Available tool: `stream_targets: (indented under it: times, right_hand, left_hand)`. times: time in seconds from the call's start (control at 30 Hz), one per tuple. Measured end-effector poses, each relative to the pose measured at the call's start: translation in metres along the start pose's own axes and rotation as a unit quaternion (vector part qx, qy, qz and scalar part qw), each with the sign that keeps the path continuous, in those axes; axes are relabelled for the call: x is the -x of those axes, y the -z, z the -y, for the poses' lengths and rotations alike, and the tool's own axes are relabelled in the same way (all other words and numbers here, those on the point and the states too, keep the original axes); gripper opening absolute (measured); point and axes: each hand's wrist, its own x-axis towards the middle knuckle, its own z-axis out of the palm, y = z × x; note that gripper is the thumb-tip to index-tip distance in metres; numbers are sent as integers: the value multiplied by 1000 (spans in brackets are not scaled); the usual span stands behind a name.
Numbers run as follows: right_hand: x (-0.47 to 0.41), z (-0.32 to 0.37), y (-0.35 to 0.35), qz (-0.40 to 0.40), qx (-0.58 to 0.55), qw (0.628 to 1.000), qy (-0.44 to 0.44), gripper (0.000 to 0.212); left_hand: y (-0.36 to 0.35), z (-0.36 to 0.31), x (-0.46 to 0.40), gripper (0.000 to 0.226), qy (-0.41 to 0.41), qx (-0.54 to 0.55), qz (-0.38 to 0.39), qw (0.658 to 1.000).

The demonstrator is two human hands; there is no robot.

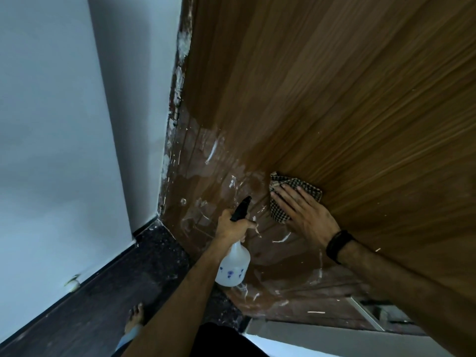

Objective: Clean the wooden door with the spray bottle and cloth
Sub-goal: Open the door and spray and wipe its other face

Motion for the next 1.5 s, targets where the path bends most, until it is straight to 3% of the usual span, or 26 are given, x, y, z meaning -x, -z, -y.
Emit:
stream_targets:
  times: [0.27,0.47,0.6,0.77,0.9,1.17,1.5]
  right_hand:
    - [-71,-9,21,-70,21,997,-34,82]
    - [-47,17,0,8,58,996,72,84]
    - [-66,9,10,16,60,995,84,87]
    - [-126,-6,38,-39,28,999,-1,89]
    - [-131,-1,38,-44,16,999,-10,86]
    - [-86,27,9,40,44,995,77,81]
    - [-134,-7,39,-38,-35,998,-32,80]
  left_hand:
    - [15,2,-2,48,32,24,-2,999]
    - [37,-9,-2,30,9,21,8,1000]
    - [50,-19,-3,24,1,36,2,999]
    - [54,-30,-3,28,-5,57,3,998]
    - [58,-33,-6,30,1,48,8,999]
    - [79,-32,-9,25,17,44,6,999]
    - [76,-28,-10,23,7,64,-21,998]
